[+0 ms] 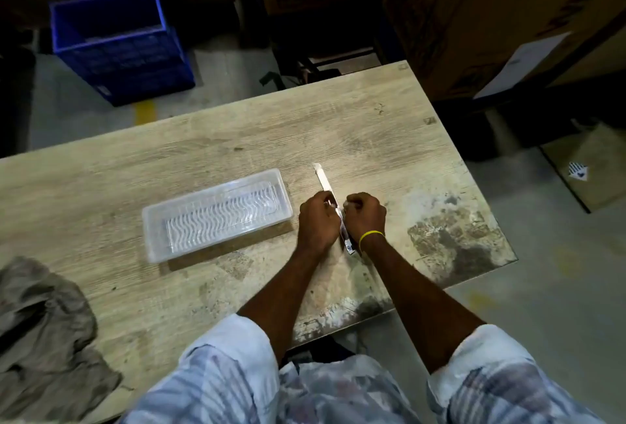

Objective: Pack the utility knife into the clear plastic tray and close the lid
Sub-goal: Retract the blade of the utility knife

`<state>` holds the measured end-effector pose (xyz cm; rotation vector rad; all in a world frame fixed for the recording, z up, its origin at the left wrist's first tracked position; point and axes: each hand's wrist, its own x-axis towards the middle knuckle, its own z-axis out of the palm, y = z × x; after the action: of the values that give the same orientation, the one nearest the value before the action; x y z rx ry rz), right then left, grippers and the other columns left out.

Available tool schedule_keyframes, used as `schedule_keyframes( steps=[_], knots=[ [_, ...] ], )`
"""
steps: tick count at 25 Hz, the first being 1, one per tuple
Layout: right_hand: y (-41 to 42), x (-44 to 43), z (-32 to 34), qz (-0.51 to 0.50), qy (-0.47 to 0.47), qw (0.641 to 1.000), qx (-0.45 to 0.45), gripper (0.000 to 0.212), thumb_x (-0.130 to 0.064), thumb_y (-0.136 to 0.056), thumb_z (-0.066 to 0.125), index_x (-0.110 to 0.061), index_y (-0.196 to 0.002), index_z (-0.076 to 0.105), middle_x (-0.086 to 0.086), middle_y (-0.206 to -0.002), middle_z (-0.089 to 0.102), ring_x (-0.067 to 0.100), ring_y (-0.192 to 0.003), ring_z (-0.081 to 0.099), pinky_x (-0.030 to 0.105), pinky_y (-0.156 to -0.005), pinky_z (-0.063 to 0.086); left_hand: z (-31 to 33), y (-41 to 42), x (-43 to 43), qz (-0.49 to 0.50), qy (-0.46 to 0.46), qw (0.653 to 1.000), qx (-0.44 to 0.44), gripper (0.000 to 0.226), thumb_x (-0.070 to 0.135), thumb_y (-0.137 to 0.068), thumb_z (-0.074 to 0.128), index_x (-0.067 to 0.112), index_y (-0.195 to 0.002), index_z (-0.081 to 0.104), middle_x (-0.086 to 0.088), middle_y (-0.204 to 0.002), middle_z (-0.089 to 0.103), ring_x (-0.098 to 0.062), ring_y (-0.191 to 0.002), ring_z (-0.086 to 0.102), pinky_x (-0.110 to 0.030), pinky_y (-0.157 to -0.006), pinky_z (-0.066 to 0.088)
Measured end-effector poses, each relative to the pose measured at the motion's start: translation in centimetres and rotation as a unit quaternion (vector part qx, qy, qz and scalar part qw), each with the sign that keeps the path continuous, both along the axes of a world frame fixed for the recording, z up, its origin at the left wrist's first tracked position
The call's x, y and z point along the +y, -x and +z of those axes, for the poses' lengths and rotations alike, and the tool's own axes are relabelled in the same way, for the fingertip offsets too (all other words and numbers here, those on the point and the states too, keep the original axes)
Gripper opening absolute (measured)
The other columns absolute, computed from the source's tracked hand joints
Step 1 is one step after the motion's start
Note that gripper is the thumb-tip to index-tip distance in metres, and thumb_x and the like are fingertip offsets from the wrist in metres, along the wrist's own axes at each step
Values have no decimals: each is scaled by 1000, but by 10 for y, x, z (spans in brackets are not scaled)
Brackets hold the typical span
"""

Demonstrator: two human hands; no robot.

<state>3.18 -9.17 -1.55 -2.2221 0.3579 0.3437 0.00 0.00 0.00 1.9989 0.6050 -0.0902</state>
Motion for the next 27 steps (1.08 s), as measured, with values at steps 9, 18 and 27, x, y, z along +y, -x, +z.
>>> schedule_keyframes(
  steps=[9,18,27],
  knots=[
    [-5,7,1,-6,11,998,64,18,-17,-80,64,-18,-94,76,10,-98,77,30,-99,69,34,-88,55,-14,-7,0,122,155,972,125,30,4,-88,60,4,-115,72,-16,-117,74,-31,-113,67,-39,-98,52],
    [-8,20,3,-14,44,996,83,17,-30,-80,72,-18,-93,73,12,-102,74,34,-102,66,34,-86,52,5,-6,-11,206,346,910,96,18,-13,-91,54,-6,-103,66,-11,-78,65,-13,-67,62,-12,-50,51],
    [-12,20,-4,-41,23,995,84,16,-32,-77,75,-16,-78,73,8,-89,77,29,-92,70,30,-79,54,-7,-3,-4,198,362,906,93,36,-18,-93,38,-11,-115,65,-29,-120,68,-29,-97,67,-33,-83,57]
  ],
)
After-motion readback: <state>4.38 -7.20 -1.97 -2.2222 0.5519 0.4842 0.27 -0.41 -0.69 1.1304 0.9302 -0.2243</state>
